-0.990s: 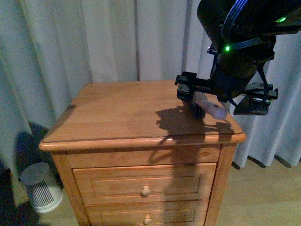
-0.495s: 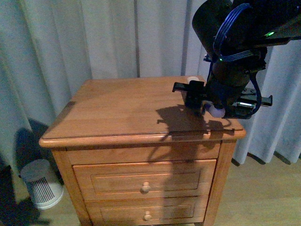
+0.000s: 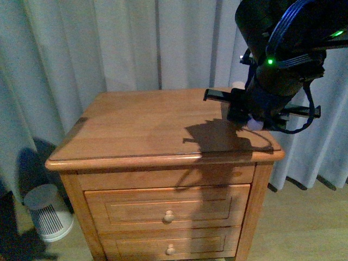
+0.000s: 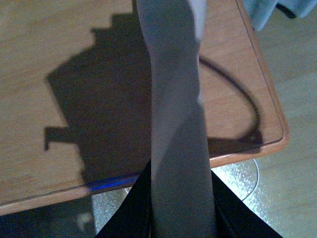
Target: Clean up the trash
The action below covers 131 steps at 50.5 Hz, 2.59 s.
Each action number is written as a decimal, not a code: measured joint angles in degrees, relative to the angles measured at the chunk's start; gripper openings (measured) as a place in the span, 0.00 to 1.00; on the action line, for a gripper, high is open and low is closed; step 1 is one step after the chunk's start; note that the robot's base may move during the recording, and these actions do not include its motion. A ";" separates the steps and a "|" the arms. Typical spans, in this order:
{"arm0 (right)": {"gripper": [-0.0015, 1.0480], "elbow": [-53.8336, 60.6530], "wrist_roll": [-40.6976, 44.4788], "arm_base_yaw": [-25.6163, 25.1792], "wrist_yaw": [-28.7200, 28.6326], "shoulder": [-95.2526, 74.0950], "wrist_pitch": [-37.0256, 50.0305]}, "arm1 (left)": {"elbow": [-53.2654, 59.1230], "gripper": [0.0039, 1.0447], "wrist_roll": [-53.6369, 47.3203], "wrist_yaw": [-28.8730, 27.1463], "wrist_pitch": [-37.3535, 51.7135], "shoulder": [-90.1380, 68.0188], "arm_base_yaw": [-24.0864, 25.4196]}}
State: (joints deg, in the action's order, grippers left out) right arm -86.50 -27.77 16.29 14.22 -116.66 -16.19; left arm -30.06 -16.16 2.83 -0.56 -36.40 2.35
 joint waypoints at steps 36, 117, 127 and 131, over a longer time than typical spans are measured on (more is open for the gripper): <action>0.19 45.24 30.93 -7.21 4.98 55.10 31.41 | 0.00 0.23 0.00 0.00 0.00 -0.02 0.00; 0.19 63.71 27.39 -1.73 13.00 81.90 24.33 | 0.00 0.23 0.02 0.04 0.00 -0.02 0.00; 0.19 63.69 27.12 -1.77 13.40 82.60 24.33 | 0.00 0.23 0.00 0.42 0.00 -0.09 -0.17; 0.19 63.65 27.12 -1.77 13.35 82.58 24.33 | 0.07 0.23 0.04 0.11 0.00 0.09 -0.17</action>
State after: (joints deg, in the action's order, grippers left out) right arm -22.85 -0.64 14.52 27.57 -34.09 8.14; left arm -30.00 -16.12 2.94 -0.56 -36.32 2.17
